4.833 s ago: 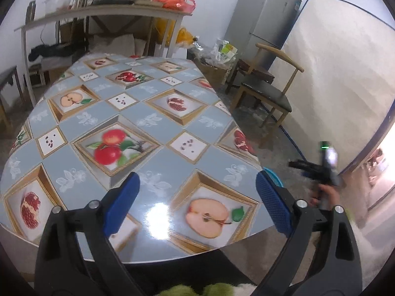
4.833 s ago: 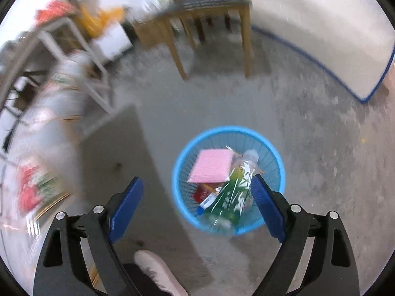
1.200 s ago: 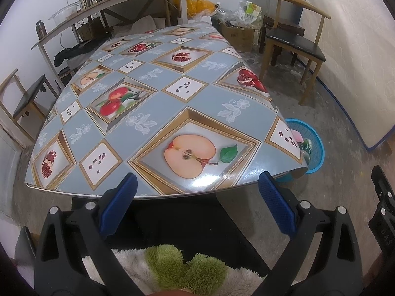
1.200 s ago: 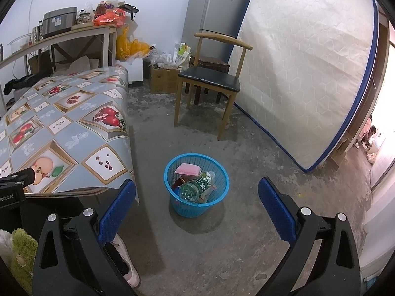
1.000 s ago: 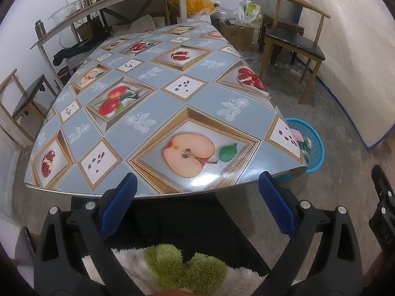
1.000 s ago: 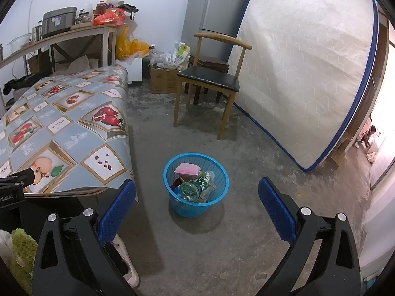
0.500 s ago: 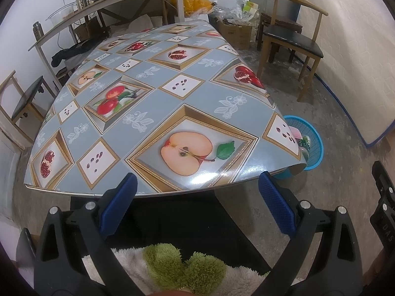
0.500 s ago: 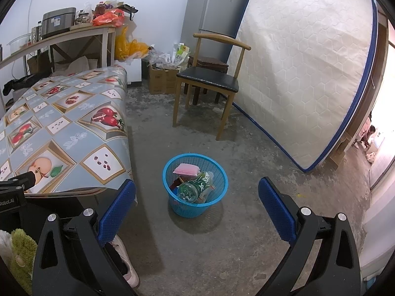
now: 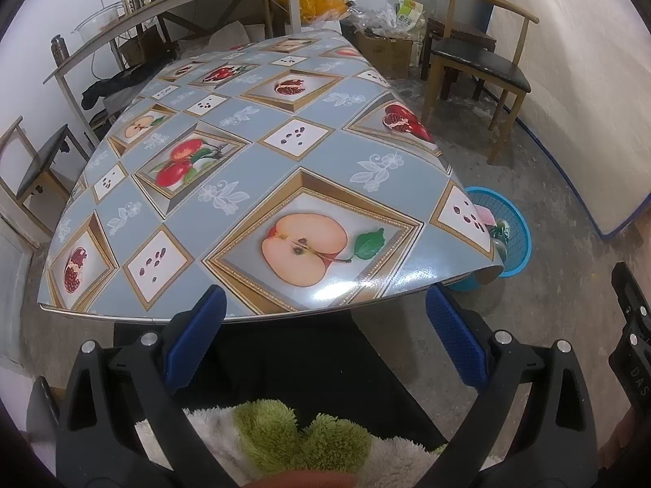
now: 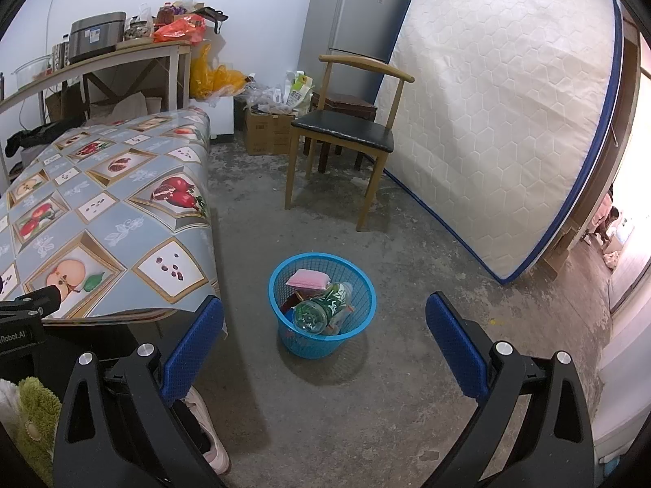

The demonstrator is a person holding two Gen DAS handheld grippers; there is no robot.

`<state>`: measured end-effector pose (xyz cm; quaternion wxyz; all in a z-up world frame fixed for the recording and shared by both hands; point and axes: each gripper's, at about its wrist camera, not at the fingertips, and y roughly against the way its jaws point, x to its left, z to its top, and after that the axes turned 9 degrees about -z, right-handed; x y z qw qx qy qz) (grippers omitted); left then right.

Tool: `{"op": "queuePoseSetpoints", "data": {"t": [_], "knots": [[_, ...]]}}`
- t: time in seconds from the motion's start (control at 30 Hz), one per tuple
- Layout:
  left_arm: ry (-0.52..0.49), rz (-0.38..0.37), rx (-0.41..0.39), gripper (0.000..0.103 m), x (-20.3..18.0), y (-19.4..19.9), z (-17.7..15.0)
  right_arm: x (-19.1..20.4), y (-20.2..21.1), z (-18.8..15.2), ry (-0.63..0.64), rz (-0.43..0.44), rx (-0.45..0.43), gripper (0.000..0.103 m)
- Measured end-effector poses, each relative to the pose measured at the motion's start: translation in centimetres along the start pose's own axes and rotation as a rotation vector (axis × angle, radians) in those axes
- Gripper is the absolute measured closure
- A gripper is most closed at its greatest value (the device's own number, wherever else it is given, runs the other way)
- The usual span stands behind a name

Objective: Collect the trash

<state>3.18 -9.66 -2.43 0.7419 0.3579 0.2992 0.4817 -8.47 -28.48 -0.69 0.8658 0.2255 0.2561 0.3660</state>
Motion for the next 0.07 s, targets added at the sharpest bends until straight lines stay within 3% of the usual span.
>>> {"op": "queuePoseSetpoints", "data": {"t": [0.07], "knots": [[0.0, 0.0, 0.004, 0.008, 0.04, -0.03, 0.04, -0.07, 0.01, 0.01, -0.003, 0.001, -0.001, 0.006]]}}
